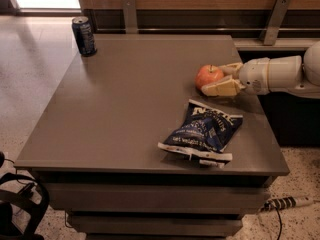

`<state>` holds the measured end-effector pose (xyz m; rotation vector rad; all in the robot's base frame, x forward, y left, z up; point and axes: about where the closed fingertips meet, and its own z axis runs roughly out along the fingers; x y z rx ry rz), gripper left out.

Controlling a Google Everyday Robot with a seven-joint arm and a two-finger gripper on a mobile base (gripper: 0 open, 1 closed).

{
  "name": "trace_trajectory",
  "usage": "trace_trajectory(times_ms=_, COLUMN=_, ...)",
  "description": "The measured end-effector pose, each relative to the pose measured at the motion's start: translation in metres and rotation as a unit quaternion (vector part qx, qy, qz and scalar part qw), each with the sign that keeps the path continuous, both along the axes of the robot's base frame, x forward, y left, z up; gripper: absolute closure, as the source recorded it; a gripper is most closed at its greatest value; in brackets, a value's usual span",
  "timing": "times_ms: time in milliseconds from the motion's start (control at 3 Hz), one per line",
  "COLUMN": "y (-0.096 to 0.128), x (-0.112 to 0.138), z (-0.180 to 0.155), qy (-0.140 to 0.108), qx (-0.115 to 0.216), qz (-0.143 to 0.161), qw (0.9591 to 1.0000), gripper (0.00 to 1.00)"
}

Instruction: Move apple near pepsi can

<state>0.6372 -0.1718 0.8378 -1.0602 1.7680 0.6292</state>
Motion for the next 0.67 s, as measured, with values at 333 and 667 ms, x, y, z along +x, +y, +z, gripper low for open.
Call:
trace_trajectory(times_ms=333, y=0.000, x=0.000, z=0.000, qy=0.000, qx=0.000, qz=0.000, qw=1.0000, gripper=1.00)
trace_trajectory(times_ms=667, y=-0.006, x=0.005, z=0.030, qy=-0.005, qx=-0.011, qz=-0.013, qw=0.9998, gripper=1.00)
